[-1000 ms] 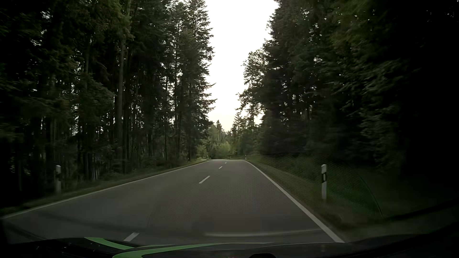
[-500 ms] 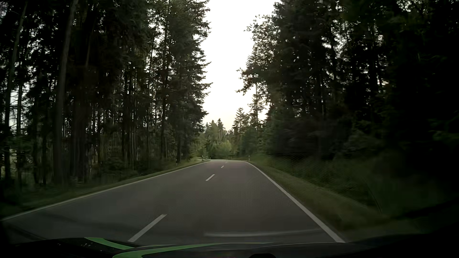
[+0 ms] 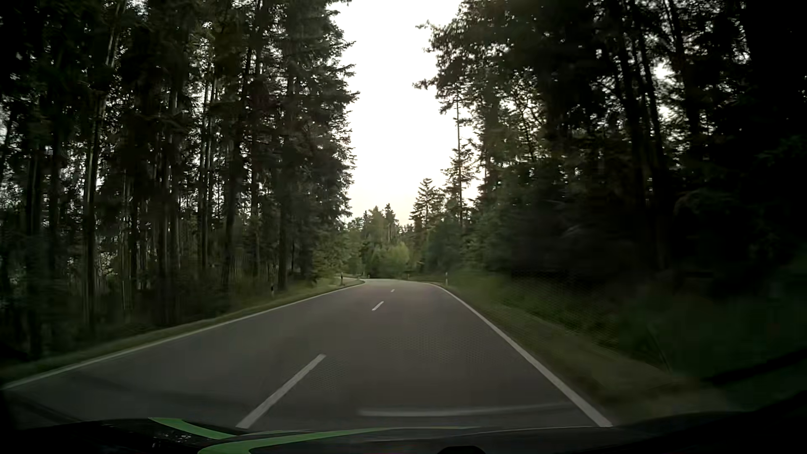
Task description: Follow the waypoints while adhering to traffic rules and regulations
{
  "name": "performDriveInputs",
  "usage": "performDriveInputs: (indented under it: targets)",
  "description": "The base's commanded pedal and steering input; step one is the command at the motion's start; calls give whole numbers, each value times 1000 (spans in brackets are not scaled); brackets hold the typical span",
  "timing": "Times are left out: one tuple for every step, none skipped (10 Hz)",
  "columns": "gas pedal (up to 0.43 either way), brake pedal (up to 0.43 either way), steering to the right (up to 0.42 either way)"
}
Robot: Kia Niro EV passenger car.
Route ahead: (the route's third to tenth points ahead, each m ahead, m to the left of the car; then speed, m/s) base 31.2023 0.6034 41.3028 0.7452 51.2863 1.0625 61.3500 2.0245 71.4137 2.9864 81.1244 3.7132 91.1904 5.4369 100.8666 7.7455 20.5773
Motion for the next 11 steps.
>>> performDriveInputs:
  targets:
    - [20, 0, -4]
    - [20, 0, -4]
    - [20, 0, -4]
    - [28, 0, -4]
    - [39, 0, -4]
    - [39, 0, -4]
    - [47, 0, -4]
    - [59, 0, -4]
    - [67, 0, -4]
    - [67, 0, -5]
    - [67, 0, -5]
